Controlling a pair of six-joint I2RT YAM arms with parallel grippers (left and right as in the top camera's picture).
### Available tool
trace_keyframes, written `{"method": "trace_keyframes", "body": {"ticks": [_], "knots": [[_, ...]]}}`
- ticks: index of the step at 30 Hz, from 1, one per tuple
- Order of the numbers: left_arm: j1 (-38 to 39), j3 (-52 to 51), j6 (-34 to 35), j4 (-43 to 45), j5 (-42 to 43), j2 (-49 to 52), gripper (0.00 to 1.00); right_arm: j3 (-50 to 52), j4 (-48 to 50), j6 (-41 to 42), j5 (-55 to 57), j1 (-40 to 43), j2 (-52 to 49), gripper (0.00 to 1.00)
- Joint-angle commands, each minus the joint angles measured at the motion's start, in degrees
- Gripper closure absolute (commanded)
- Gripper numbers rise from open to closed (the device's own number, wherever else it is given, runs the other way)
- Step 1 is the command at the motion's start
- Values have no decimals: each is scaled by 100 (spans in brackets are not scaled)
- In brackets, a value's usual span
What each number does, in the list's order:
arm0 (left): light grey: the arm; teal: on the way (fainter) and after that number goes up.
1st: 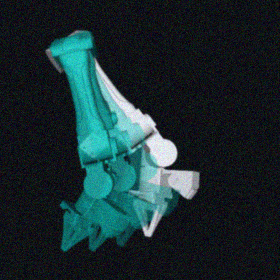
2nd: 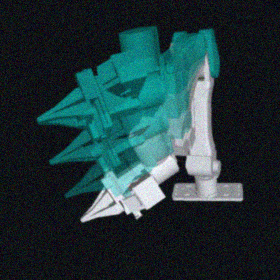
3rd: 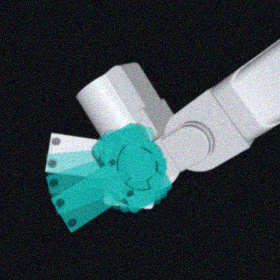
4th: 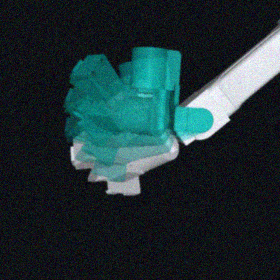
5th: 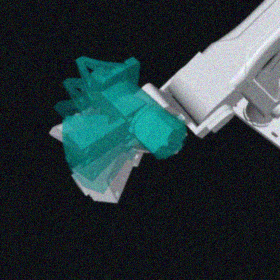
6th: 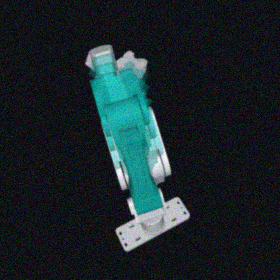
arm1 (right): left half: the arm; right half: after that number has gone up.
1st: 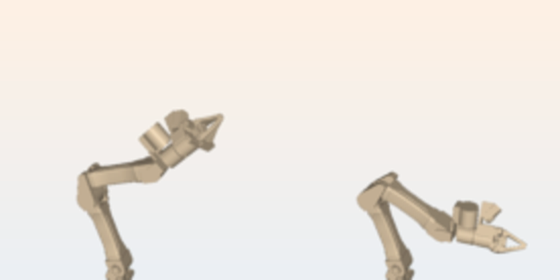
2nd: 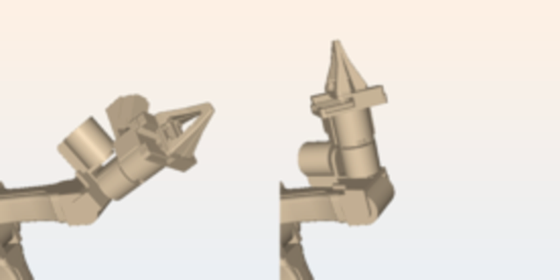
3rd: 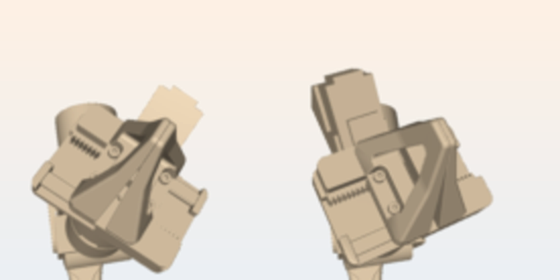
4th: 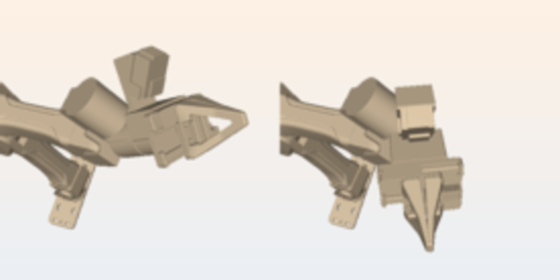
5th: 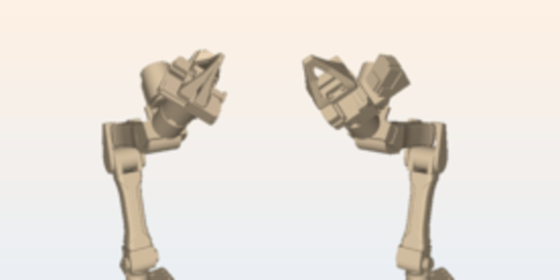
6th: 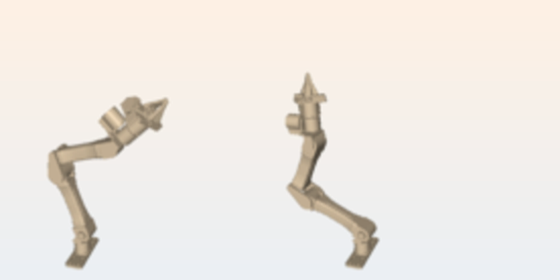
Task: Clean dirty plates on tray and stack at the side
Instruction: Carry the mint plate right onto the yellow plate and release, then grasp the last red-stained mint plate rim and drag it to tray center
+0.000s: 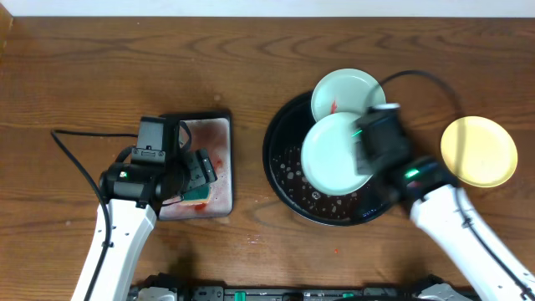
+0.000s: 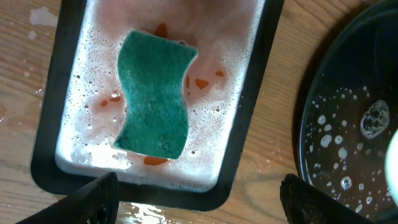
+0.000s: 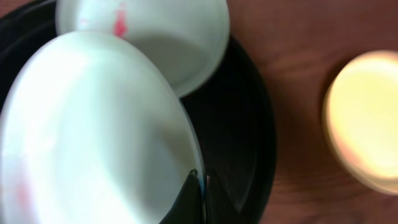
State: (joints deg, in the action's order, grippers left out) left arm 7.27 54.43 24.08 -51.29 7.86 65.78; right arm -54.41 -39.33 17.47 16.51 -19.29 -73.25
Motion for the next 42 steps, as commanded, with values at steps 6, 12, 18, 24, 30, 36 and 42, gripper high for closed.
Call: {"method": "trace_keyframes", "body": {"ticks": [6,12,18,24,30,36,42], "knots": [[-24,4,-26,-28,52,-20,17,-76,444,-201,-3543,4325,-313,99],[-24,4,-26,-28,52,-20,17,-76,745,234,-3222,5969,-1080,99],[-24,4,-26,-28,52,-20,17,-76,1200,0,-2927,6345,-1886,99],[-24,4,-26,-28,50,-20,17,-79,1453,-79,-2900,6323,-1589,68],[-24,4,-26,-28,50,-20,17,-79,1572,-114,-4334,5530,-417,63],[-24,4,-26,-28,50,-20,17,-76,1432,-776,-3917,3593,7,68],[-24,4,-26,-28,52,-20,17,-76,2079,-1853,-2693,2168,-761,46]]}}
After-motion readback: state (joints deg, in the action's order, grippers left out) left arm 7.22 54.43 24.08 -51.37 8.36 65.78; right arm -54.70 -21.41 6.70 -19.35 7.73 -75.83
